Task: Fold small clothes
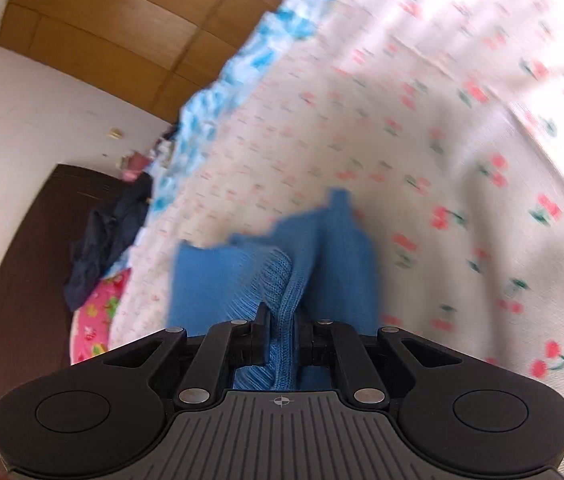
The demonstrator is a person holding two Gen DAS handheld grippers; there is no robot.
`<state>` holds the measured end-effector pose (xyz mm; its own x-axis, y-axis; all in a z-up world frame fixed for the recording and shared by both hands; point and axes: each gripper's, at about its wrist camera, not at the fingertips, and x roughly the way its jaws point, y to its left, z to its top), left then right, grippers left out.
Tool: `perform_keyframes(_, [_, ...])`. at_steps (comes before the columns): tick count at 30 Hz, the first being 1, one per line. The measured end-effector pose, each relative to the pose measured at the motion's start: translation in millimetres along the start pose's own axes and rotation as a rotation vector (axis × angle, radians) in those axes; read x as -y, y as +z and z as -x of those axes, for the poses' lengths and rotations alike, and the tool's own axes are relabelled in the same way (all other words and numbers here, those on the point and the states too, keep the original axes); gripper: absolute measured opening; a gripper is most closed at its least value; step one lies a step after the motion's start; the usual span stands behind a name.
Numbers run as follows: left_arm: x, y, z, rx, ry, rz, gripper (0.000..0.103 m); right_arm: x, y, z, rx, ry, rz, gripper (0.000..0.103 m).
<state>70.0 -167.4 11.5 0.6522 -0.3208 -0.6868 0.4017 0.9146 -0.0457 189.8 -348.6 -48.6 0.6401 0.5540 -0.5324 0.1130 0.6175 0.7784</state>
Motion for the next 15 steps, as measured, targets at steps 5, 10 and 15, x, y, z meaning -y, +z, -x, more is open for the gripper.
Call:
perform_keyframes(5, [6.7, 17.8, 2.3, 0.011, -0.001, 0.009, 0.019, -8.3, 13.7, 10.1, 0.048, 0.059, 0.031, 0.010])
perform_keyframes(10, [27.2, 24.1, -0.3, 0.026, 0.014, -0.057, 0.020, -2.4, 19.2, 5.7, 0.042, 0.049, 0.039, 0.010])
perform_keyframes(15, [35.2, 21.2, -15.4, -0.014, 0.024, -0.044, 0.020, 1.9, 21.5, 1.0, 0.026, 0.051, 0.060, 0.010])
